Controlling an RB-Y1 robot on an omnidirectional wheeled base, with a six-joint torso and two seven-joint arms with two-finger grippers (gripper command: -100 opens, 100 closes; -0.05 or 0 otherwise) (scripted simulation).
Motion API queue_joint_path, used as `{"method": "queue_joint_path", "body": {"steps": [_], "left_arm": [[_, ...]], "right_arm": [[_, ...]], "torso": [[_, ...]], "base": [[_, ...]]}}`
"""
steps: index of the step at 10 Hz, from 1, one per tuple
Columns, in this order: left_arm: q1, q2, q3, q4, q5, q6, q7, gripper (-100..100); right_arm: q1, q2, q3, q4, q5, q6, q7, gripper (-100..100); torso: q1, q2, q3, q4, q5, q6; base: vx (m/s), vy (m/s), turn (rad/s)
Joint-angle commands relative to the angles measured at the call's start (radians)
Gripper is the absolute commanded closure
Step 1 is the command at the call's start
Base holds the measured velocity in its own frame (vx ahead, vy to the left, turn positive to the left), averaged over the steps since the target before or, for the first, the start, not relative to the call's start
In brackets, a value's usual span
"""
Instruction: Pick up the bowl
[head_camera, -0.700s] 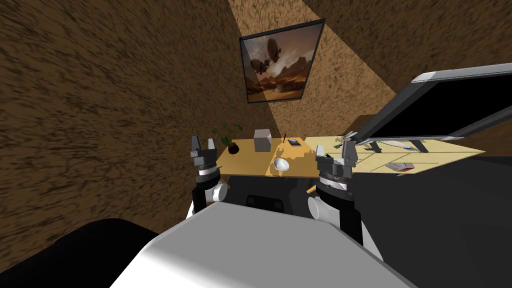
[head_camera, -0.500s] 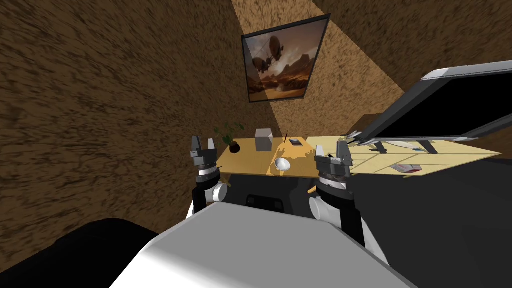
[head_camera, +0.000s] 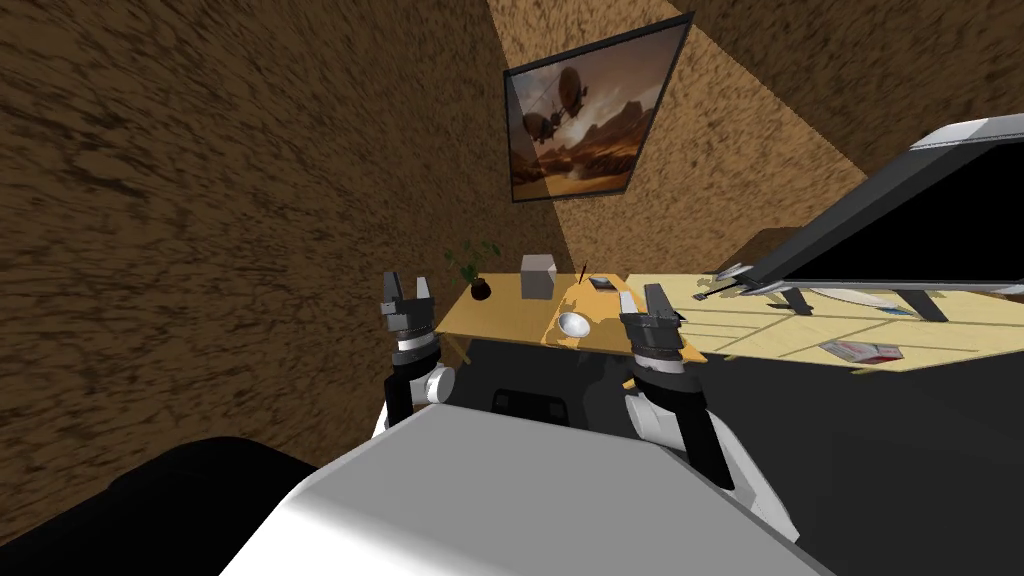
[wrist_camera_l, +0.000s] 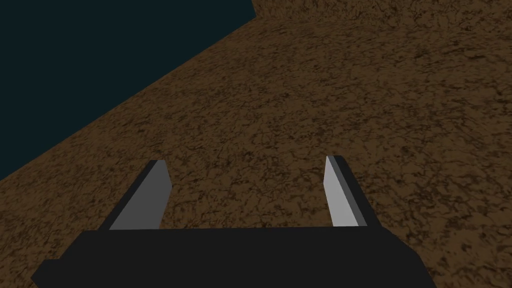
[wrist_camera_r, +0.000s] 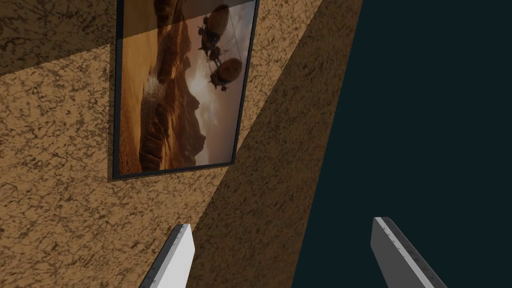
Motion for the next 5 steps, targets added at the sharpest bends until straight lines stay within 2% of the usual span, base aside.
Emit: {"method": "queue_joint_path", "body": {"steps": [1,2,4,5], "left_arm": [[0.0,0.0,0.0,0.0,0.0,0.0,0.0,0],[0.0,0.0,0.0,0.0,0.0,0.0,0.0,0],[0.0,0.0,0.0,0.0,0.0,0.0,0.0,0],[0.0,0.0,0.0,0.0,0.0,0.0,0.0,0]], "right_arm": [[-0.025,-0.05,-0.008,0.032,0.05,0.003,-0.021,-100],[-0.025,-0.064,-0.008,0.032,0.053,0.003,-0.021,-100],[-0.056,-0.131,-0.014,0.08,0.122,0.003,-0.047,-100],[-0.056,-0.142,-0.014,0.08,0.133,0.003,-0.047,-100]], "torso": [[0.0,0.0,0.0,0.0,0.0,0.0],[0.001,0.001,0.001,0.0,0.0,0.0],[0.001,0.0,0.0,0.0,0.0,0.0],[0.002,0.002,0.001,0.001,0.0,0.0]], "base": [[-0.136,0.06,0.27],[-0.094,0.049,0.092],[-0.14,0.072,0.221],[-0.11,0.055,0.092]]}}
